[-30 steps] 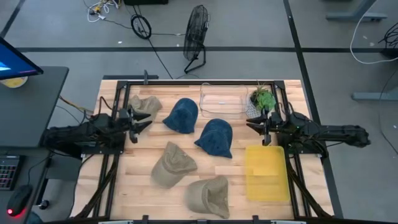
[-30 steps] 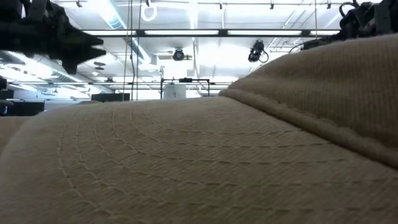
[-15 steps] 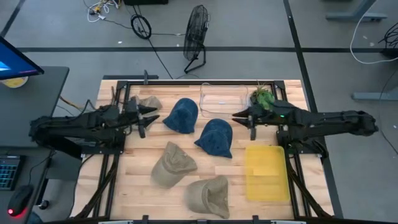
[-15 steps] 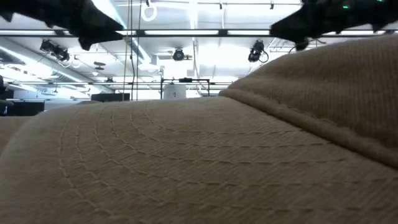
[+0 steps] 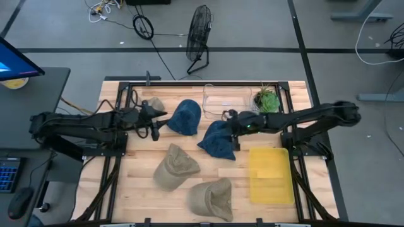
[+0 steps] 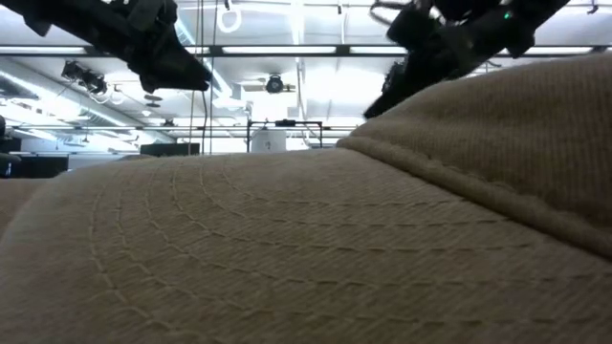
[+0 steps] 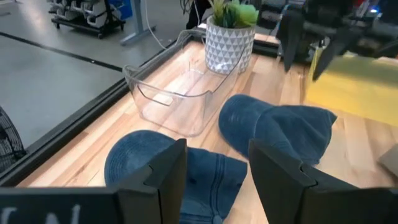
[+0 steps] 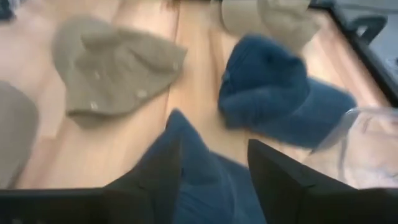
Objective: Pick & Place hat
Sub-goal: Put the right blue cap into the transparent bin
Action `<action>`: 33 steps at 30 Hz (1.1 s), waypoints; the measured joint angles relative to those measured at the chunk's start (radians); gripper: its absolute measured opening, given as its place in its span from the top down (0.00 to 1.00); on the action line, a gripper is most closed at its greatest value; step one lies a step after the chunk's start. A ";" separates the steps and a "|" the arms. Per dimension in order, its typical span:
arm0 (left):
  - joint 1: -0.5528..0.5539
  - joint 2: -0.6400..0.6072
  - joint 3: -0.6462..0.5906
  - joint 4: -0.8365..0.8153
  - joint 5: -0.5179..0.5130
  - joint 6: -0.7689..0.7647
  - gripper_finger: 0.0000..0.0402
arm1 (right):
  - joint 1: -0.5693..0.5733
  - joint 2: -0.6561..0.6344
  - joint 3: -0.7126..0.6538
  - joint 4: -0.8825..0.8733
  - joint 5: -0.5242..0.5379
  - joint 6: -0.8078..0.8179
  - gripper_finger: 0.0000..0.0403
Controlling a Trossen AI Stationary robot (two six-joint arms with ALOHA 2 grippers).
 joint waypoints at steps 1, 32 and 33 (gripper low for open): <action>0.000 0.004 0.000 0.000 0.000 0.000 0.56 | 0.004 0.028 0.003 0.003 0.028 0.004 0.50; 0.000 0.011 0.000 -0.005 0.000 -0.006 0.56 | 0.063 0.186 0.084 -0.086 0.109 0.058 0.92; 0.000 0.011 0.000 -0.004 0.000 -0.006 0.56 | 0.071 0.165 0.104 -0.109 0.111 0.041 0.93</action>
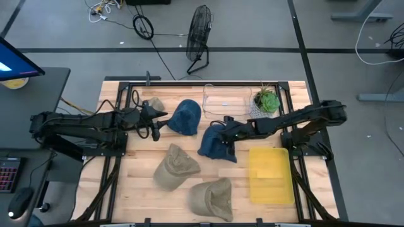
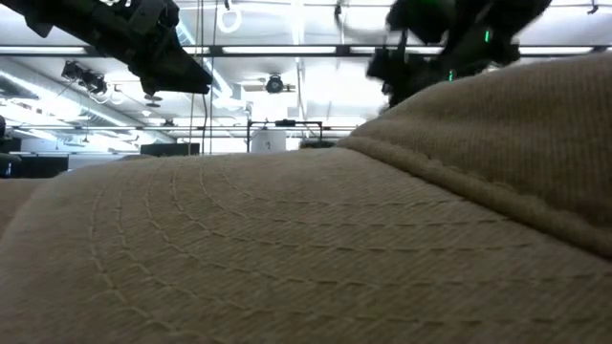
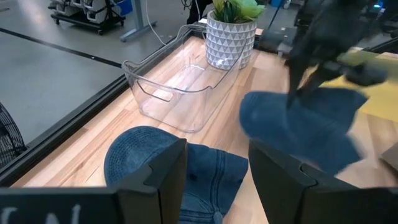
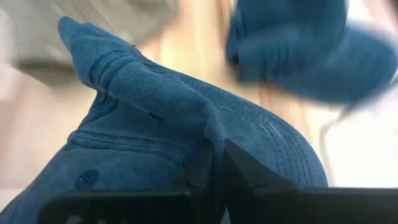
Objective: Pick & Place hat
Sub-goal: Put the right blue cap into the transparent bin
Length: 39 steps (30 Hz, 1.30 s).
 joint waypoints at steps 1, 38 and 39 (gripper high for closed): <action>0.000 0.000 0.000 0.000 0.000 -0.001 0.56 | 0.007 -0.019 0.021 -0.021 0.002 -0.018 0.94; 0.000 0.000 0.000 0.000 0.000 -0.073 0.56 | -0.385 0.111 0.145 -0.166 0.564 0.669 0.96; 0.000 0.000 0.000 0.000 0.000 -0.073 0.56 | -0.381 0.116 0.145 -0.172 0.565 0.669 0.96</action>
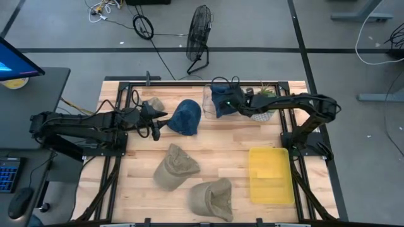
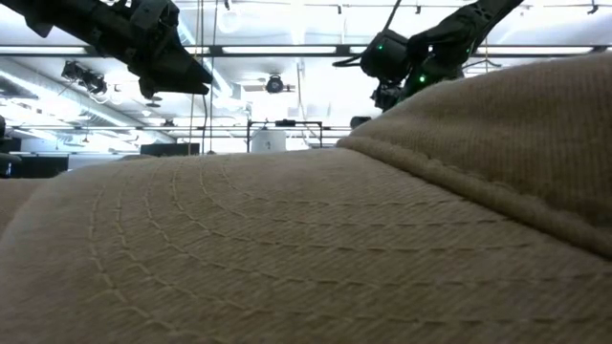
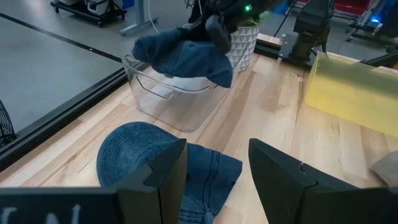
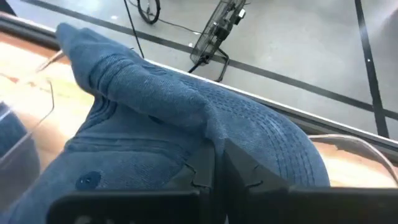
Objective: Pick & Place hat
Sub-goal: Put the right blue cap into the transparent bin
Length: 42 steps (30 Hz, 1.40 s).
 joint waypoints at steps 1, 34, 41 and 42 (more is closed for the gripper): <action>0.000 0.000 0.000 0.000 0.000 0.000 0.56 | 0.002 0.005 0.000 -0.007 0.000 0.000 0.96; 0.000 0.001 0.000 -0.045 0.000 0.000 0.56 | 0.030 -0.054 0.117 -0.295 -0.028 -0.102 0.74; 0.000 0.001 0.000 -0.041 0.000 -0.006 0.56 | -0.013 -0.053 0.117 -0.213 -0.027 -0.096 0.73; 0.000 0.001 0.000 -0.041 0.000 -0.006 0.56 | -0.021 -0.052 0.117 -0.218 -0.027 -0.086 0.72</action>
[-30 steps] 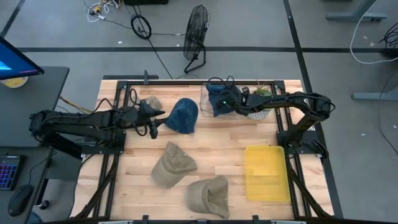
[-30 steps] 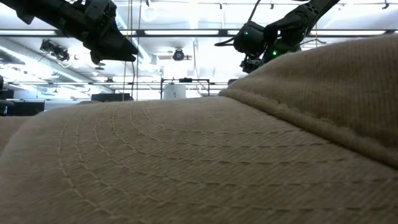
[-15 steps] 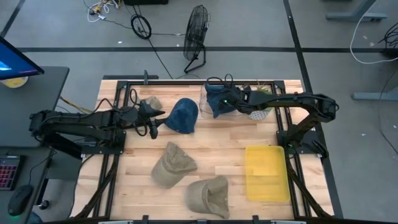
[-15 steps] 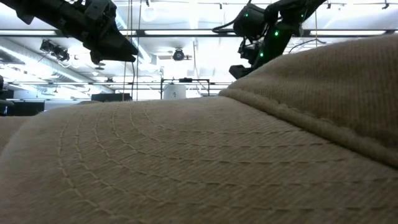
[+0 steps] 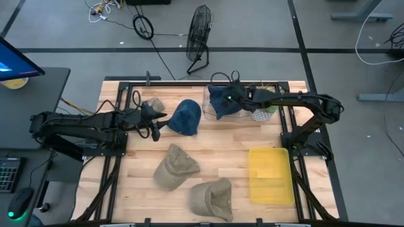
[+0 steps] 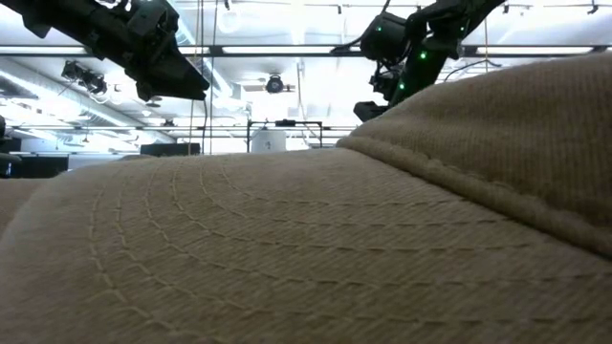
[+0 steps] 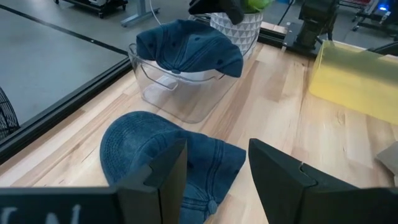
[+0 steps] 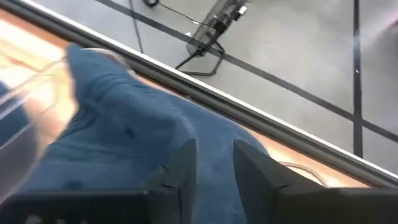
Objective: Pick & Place hat
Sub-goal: Put the right blue cap into the transparent bin
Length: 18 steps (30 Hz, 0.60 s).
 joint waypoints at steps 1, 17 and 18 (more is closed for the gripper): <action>0.000 0.000 0.000 0.000 0.000 0.000 0.56 | -0.007 0.001 0.000 -0.006 0.000 0.017 0.70; 0.000 0.000 0.000 0.000 0.000 -0.001 0.56 | -0.013 0.018 -0.021 0.061 -0.063 0.137 0.64; 0.000 0.000 0.000 0.000 0.000 -0.001 0.56 | -0.010 0.028 -0.021 0.058 -0.064 0.138 0.64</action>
